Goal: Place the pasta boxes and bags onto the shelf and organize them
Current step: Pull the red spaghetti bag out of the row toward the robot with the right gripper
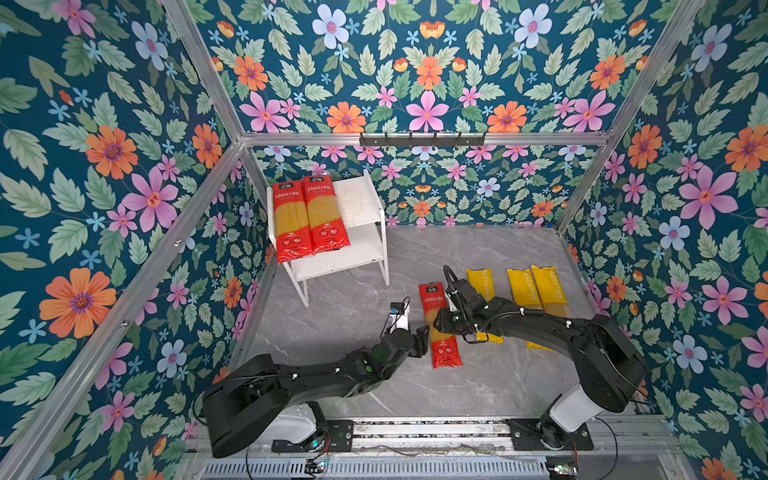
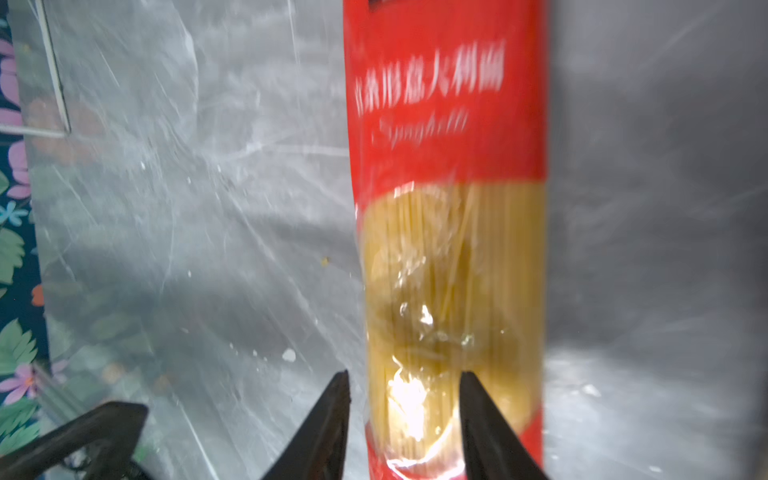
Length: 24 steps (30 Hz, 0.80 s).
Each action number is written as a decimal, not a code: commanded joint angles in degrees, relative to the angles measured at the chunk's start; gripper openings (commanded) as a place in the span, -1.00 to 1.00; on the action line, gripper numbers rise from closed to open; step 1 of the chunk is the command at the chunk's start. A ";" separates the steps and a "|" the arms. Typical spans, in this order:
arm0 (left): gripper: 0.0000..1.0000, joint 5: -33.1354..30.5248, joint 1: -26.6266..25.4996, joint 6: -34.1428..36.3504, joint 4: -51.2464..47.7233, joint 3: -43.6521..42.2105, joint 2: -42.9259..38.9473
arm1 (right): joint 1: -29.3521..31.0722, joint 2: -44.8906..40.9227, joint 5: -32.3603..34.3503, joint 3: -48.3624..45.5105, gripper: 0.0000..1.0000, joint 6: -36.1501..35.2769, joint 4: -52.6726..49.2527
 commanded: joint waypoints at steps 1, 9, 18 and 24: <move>0.33 1.87 -0.03 -1.95 3.78 1.24 3.25 | -0.81 0.66 -2.60 -2.58 -0.19 3.89 4.18; 0.35 7.47 2.81 -7.86 6.09 -2.59 3.05 | -13.95 -4.81 -12.32 -1.77 0.24 -2.58 1.94; 0.32 16.76 8.01 -12.06 11.35 1.35 13.88 | -17.65 7.75 -18.84 1.93 0.11 -2.03 5.99; 0.31 17.31 11.86 -9.64 3.74 4.41 14.87 | -11.34 8.11 -19.37 -1.75 -0.07 4.52 13.04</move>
